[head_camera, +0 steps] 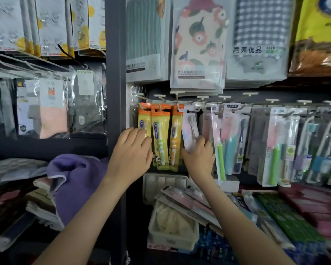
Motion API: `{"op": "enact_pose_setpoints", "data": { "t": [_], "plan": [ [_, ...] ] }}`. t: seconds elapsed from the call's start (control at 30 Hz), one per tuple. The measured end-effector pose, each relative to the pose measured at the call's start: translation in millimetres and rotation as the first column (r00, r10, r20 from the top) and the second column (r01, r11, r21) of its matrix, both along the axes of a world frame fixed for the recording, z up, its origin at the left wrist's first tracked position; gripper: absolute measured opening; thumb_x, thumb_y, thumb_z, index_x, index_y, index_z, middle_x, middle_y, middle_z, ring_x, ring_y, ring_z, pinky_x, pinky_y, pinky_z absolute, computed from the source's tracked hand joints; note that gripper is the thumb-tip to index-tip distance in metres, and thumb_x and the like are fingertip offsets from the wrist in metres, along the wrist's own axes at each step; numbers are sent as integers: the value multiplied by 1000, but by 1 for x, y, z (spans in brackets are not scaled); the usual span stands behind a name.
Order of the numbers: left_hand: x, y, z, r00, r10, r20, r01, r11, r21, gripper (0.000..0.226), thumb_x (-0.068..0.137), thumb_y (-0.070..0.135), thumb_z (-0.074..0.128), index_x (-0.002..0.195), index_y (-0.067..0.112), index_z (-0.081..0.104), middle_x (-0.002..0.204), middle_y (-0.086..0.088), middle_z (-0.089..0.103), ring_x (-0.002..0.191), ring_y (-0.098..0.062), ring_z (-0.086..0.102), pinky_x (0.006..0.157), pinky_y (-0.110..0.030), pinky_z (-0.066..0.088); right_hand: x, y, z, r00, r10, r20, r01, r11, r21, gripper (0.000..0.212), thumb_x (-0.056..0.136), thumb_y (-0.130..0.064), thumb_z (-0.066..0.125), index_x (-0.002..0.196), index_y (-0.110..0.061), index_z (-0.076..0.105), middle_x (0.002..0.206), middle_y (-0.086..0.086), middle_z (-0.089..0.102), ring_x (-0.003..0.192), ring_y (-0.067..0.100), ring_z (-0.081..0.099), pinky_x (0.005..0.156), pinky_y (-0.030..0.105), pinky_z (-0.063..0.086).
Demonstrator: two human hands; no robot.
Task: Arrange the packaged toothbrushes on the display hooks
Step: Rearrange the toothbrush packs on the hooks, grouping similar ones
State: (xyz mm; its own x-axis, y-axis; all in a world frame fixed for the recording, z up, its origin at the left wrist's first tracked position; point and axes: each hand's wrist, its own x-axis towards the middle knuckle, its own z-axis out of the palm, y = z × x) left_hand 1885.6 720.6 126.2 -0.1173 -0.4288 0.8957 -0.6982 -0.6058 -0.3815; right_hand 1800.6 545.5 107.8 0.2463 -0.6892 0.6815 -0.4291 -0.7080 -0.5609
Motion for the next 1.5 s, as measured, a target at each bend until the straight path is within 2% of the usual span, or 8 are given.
{"op": "enact_pose_setpoints", "data": {
  "t": [0.17, 0.5, 0.7, 0.93, 1.1, 1.27, 1.4, 1.5],
  "plan": [
    [-1, 1, -1, 1000, -16, 3, 16, 1000, -1, 19, 84, 17, 51, 86, 7, 67, 99, -11, 66, 94, -27, 60, 93, -38, 37, -18, -1, 3, 995, -46, -89, 44, 999, -21, 62, 85, -36, 62, 136, -12, 36, 125, 12, 46, 116, 31, 45, 94, 40, 38],
    [0, 0, -2, 1000, -20, 2, 20, 1000, 2, 19, 84, 16, 50, 83, 8, 66, 92, -9, 66, 88, -27, 60, 87, -36, 38, -28, 1, 5, 990, -86, -110, 77, 994, -78, 55, 85, -34, 61, 127, -9, 38, 118, 12, 48, 111, 31, 48, 90, 37, 38],
    [0, 0, -1, 1000, -1, -11, 1, 1000, 28, 20, 84, 17, 49, 82, 7, 66, 91, -8, 66, 85, -26, 59, 85, -36, 38, -30, 3, 5, 987, 160, 18, -159, 987, -11, 52, 85, -21, 65, 126, -7, 35, 122, 13, 40, 103, 29, 51, 75, 32, 47],
    [1, 0, -1, 999, 27, -35, -25, 998, 63, 22, 84, 18, 48, 83, 7, 67, 89, -8, 65, 84, -26, 58, 85, -36, 38, -40, -8, 1, 983, -29, -183, 11, 995, -103, 54, 86, -18, 60, 133, -11, 34, 121, 11, 45, 109, 32, 49, 85, 40, 43],
    [-1, 3, -2, 998, 25, -57, -20, 996, 85, 23, 85, 18, 46, 82, 7, 66, 87, -8, 65, 82, -26, 58, 84, -36, 38, -50, -9, -11, 982, 156, -107, -155, 988, 14, 51, 84, -18, 59, 128, -6, 35, 119, 14, 46, 104, 34, 51, 78, 39, 45],
    [-5, 3, -3, 995, -6, -101, 16, 994, 105, 22, 84, 18, 47, 81, 9, 67, 87, -7, 66, 80, -26, 59, 83, -35, 38, -69, -11, -33, 878, 291, -380, -246, 955, 163, 58, 87, -25, 57, 135, -7, 31, 129, 11, 43, 111, 33, 51, 81, 37, 45],
    [-25, -6, -27, 953, -123, -278, 144, 988, 59, 27, 82, 19, 43, 82, 9, 68, 88, -6, 66, 81, -24, 61, 81, -37, 47, -83, -23, -57, 785, 319, -531, -218, 945, 246, 66, 87, -34, 57, 141, -10, 28, 135, 11, 42, 120, 31, 47, 95, 38, 44],
    [-41, -22, -51, 896, -140, -420, 204, 973, 112, 33, 83, 25, 38, 86, 11, 68, 85, -3, 66, 78, -22, 62, 76, -34, 51, -86, -33, -76, 675, 317, -667, -137, 941, 309, 63, 85, -53, 54, 131, -12, 42, 125, 9, 53, 113, 28, 53, 90, 37, 46]
  ]
}}
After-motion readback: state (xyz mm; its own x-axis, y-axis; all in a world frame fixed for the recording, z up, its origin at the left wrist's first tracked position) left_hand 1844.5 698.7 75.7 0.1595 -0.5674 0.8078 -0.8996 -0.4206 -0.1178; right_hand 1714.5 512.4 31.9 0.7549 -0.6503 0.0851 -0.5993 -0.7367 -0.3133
